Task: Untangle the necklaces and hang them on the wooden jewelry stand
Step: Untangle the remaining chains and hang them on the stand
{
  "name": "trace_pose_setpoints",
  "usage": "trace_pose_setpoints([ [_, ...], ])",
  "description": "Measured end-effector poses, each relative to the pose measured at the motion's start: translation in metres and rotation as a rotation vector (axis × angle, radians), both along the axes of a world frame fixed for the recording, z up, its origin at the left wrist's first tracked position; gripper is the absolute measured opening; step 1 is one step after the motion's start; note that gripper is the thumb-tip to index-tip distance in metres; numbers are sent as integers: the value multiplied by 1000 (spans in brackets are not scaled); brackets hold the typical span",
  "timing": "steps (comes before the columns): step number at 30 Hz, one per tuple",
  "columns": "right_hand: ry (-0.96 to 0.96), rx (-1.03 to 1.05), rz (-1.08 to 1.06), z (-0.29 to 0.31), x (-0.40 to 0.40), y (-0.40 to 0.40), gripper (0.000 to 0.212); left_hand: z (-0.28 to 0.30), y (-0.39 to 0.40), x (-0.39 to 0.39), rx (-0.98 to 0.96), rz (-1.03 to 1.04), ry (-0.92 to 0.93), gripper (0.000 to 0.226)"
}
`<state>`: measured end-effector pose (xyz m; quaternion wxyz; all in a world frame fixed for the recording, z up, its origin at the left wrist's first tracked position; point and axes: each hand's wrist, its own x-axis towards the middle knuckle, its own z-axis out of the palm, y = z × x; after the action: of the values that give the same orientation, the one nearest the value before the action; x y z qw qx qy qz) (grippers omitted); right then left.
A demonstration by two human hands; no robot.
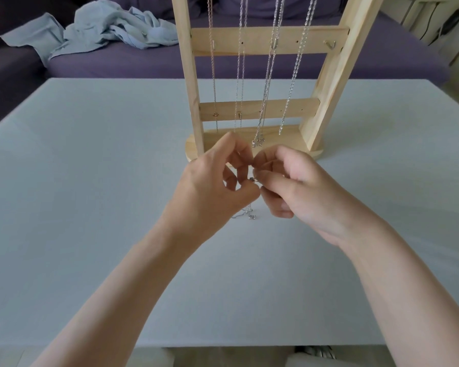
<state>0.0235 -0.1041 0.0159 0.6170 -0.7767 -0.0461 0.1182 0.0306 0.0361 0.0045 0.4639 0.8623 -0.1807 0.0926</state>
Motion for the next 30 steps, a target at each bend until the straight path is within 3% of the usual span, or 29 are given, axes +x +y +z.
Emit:
trace_pose_setpoints([
  [3,-46,-173,19,-1,-1,3,15,-3,-1,-1,150,89,-119,16],
  [6,-55,-196,-10,-2,0,6,12,-3,-2,-1,231,152,-171,14],
  [10,-94,-217,-28,-3,1,4,18,0,-1,-2,109,112,-32,7],
  [18,-157,-19,-132,6,0,-5,17,7,3,0,-298,69,430,17],
  [30,-157,-10,-75,7,0,-8,30,9,-1,1,-201,30,394,20],
])
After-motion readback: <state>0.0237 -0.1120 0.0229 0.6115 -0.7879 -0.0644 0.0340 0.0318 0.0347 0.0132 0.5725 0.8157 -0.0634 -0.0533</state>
